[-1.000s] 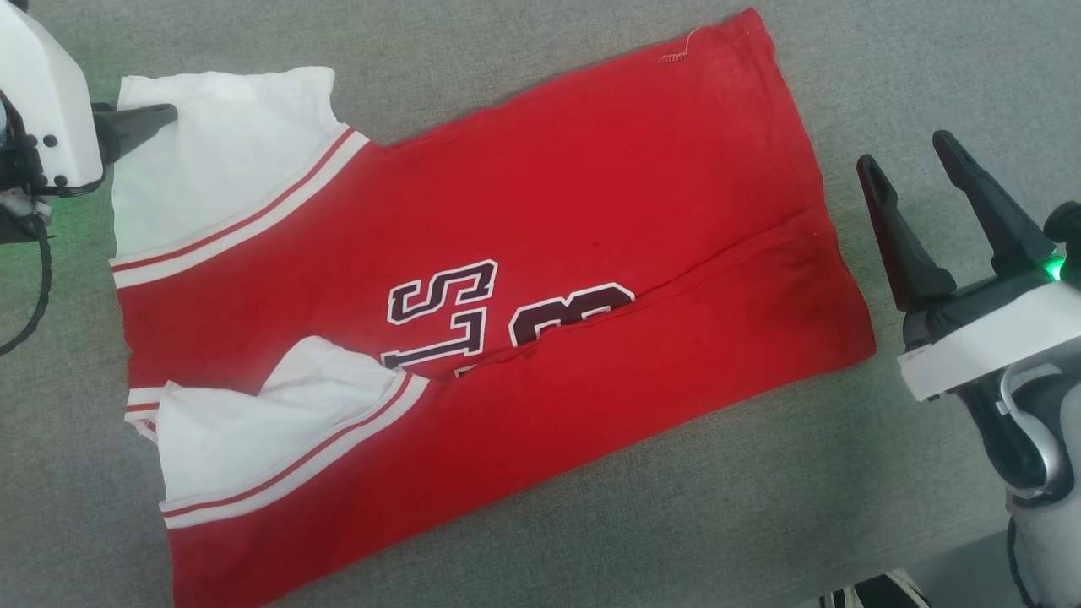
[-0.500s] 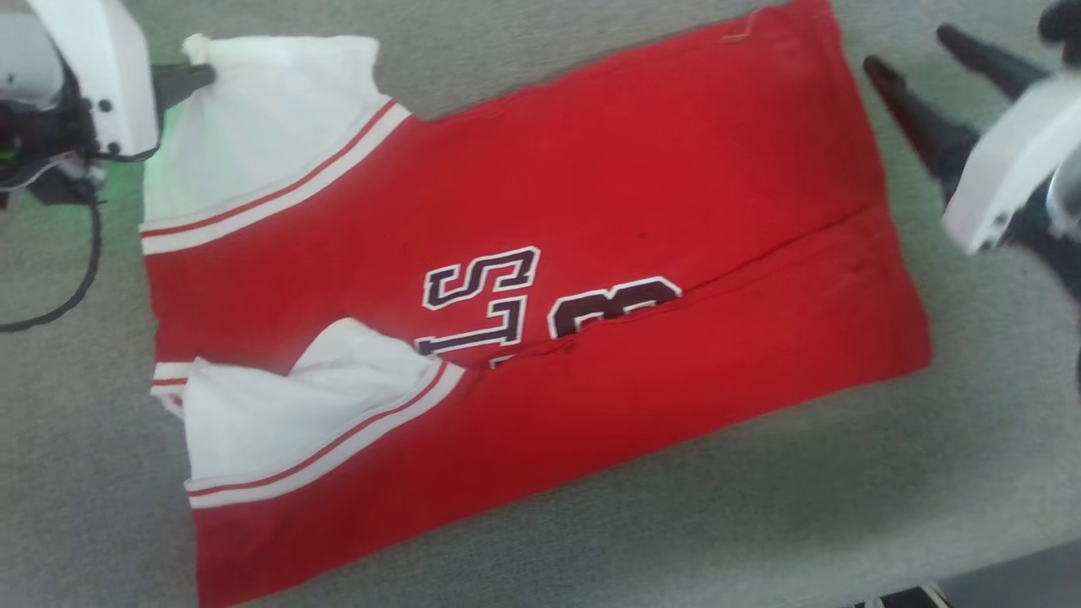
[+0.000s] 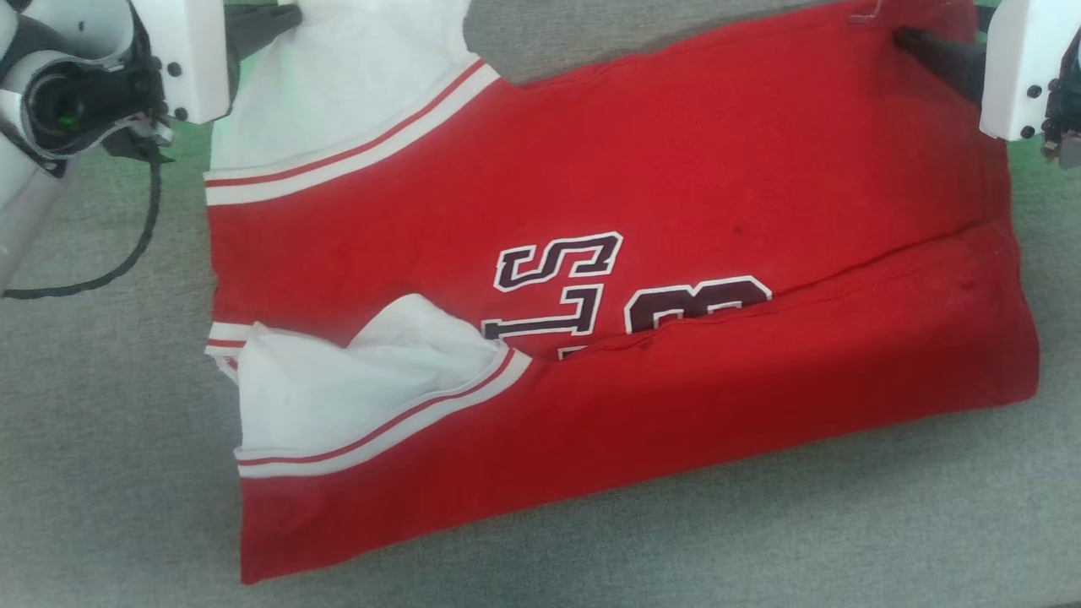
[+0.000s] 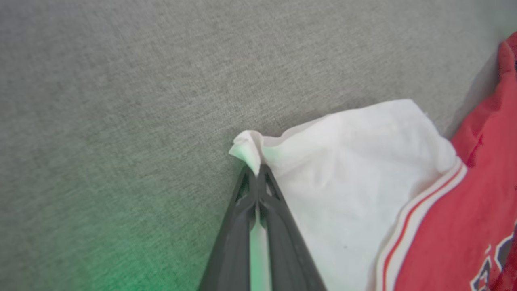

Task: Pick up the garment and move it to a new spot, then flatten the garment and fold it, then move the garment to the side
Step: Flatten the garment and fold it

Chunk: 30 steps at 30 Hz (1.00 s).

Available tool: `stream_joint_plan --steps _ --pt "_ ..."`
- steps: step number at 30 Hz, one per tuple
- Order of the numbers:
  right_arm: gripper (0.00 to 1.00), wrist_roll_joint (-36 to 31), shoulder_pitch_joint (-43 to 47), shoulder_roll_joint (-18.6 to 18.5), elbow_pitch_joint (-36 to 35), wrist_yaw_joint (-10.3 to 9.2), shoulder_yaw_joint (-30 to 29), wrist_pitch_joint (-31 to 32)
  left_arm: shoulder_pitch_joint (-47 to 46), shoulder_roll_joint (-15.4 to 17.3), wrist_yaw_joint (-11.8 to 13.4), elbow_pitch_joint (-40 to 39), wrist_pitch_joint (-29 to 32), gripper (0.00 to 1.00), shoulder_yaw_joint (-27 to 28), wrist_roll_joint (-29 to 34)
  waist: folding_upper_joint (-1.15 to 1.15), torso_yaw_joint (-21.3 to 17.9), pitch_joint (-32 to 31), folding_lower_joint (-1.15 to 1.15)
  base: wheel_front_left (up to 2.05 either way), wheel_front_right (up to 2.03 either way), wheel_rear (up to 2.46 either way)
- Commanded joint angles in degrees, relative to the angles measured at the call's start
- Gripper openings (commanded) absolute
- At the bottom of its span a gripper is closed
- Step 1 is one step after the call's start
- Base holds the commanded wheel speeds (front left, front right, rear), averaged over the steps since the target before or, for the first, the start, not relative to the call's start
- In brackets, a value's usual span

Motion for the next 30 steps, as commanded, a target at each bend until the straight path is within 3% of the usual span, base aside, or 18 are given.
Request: stream_joint_plan --steps 1,2,3,11,15,24,30 --pt "0.28 0.7 0.8 0.5 0.8 0.02 1.3 -0.3 2.2 -0.9 -0.1 -0.1 0.0 0.0 -1.3 -0.8 0.0 0.5 -0.1 0.0 0.0 0.0 0.0" --pt "0.05 0.9 0.8 0.3 1.0 0.02 1.5 -1.1 2.3 -1.0 -0.1 -0.4 -0.8 0.0 -1.3 -0.7 0.0 0.7 -0.4 0.0 0.0 0.0 0.0" --pt "0.0 1.0 1.0 -0.2 1.3 0.01 1.7 -2.1 2.5 -1.3 -0.1 -0.5 -1.6 0.0 -1.2 -0.9 0.0 1.1 -0.9 0.0 0.0 0.0 0.0" --pt "0.0 4.1 5.8 -5.3 -0.5 0.0 3.2 -9.2 6.5 -2.4 -0.1 -4.7 -9.4 0.0 0.9 -5.5 0.0 5.1 -9.8 0.0 0.0 0.0 0.0" --pt "0.0 6.6 10.8 -8.8 -3.3 0.0 3.7 -10.4 10.6 -0.8 -0.1 -11.4 -13.5 0.0 1.2 -6.9 0.0 7.3 -14.8 0.0 0.0 0.0 0.0" --pt "0.0 12.0 27.3 -17.0 -14.3 0.01 2.0 -11.0 25.1 8.3 -0.1 -27.9 -23.2 0.0 -0.7 -7.5 0.0 9.7 -21.4 0.0 0.0 0.0 0.0" --pt "0.0 13.6 38.4 -19.4 -18.7 0.01 -2.5 -13.4 35.7 12.5 -0.1 -34.6 -32.1 0.0 -2.5 -6.3 0.0 10.4 -22.6 0.0 0.0 0.0 0.0"
